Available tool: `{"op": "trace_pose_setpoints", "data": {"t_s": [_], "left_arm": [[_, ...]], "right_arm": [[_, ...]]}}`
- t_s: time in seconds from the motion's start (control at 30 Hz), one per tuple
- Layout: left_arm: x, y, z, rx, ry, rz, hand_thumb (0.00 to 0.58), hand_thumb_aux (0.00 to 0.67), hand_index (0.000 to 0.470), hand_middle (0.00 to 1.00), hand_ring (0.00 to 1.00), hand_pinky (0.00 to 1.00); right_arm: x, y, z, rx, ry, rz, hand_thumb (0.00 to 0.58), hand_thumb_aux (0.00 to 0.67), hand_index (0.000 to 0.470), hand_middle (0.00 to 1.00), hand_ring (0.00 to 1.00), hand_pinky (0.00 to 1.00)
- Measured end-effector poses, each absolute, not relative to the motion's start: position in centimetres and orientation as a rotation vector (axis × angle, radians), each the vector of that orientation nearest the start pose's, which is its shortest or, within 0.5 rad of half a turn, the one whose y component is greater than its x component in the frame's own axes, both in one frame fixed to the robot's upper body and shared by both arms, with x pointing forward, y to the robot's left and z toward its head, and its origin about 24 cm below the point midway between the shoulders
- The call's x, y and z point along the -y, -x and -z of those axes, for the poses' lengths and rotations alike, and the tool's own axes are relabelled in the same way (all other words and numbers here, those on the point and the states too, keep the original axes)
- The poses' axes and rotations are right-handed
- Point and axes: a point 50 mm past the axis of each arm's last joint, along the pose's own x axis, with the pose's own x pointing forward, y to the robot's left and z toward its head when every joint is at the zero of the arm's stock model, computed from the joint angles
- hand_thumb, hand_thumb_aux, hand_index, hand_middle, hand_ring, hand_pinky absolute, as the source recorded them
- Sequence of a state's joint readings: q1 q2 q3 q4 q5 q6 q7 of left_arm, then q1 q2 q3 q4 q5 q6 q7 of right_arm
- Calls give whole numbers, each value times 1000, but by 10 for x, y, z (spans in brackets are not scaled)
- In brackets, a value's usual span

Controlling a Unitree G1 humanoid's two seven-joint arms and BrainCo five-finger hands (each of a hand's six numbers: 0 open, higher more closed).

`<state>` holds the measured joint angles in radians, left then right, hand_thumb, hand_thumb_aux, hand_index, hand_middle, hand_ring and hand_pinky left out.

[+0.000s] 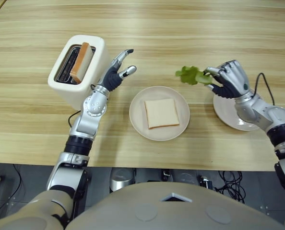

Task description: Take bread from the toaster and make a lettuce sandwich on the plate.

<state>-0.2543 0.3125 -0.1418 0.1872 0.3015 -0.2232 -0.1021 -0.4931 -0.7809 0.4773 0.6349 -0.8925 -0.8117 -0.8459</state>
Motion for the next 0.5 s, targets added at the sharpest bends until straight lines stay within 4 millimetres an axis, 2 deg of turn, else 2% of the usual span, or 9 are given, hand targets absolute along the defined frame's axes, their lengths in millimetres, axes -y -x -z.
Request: {"op": "trace_pose_setpoints", "data": {"t_s": [0.23,0.4,0.5], "left_arm": [[-156,-294,-97,306,-640,276,0,0,0,0,0,0],[-158,-294,-99,307,-639,266,0,0,0,0,0,0],[-157,-294,-98,306,-628,268,0,0,0,0,0,0]], "right_arm": [[172,-290,-79,964,1208,-440,580,670,460,1000,1000,1000],[146,-291,-72,997,1181,-521,580,670,460,1000,1000,1000],[143,-289,-66,983,1178,-548,580,670,460,1000,1000,1000]]}}
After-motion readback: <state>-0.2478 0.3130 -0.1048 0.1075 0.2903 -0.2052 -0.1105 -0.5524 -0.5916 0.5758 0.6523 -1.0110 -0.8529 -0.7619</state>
